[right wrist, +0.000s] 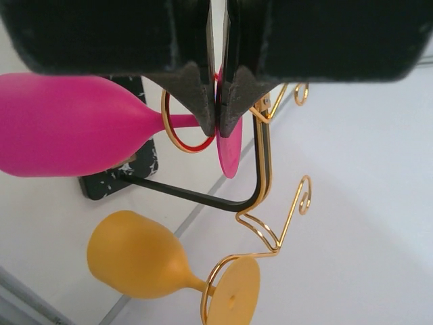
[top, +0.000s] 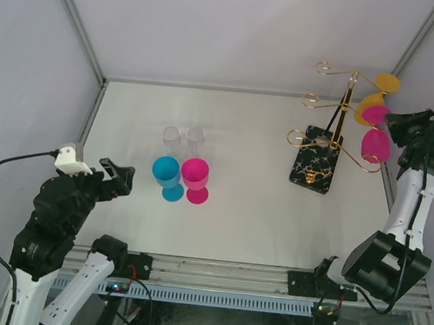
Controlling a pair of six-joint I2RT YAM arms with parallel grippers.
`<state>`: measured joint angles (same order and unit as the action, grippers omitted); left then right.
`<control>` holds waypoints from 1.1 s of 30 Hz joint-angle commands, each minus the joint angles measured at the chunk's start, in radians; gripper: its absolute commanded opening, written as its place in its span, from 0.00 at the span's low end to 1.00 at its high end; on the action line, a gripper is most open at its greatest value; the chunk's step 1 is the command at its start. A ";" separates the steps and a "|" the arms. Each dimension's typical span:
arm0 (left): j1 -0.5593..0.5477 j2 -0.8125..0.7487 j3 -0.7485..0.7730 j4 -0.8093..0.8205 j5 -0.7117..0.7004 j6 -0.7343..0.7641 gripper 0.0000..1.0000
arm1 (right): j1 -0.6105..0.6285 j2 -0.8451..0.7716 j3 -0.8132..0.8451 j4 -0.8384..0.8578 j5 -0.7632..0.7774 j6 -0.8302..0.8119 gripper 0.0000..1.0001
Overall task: Take the wine glass off the wine glass rack
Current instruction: Pick up the wine glass from the wine rack.
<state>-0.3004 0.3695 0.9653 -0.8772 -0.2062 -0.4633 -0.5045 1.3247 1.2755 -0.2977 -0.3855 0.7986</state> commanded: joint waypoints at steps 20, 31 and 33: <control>0.007 -0.010 0.060 -0.017 0.038 -0.036 1.00 | -0.039 -0.155 -0.127 0.212 0.040 0.150 0.00; 0.006 -0.015 0.068 -0.026 0.056 -0.039 1.00 | -0.045 -0.194 -0.168 0.179 -0.007 0.127 0.00; 0.007 -0.016 0.067 -0.026 0.057 -0.039 1.00 | -0.044 -0.203 -0.175 0.175 -0.014 0.115 0.00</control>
<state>-0.3004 0.3592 0.9741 -0.9234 -0.1703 -0.4877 -0.5438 1.1706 1.1038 -0.1528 -0.3729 0.9504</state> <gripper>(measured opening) 0.996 0.006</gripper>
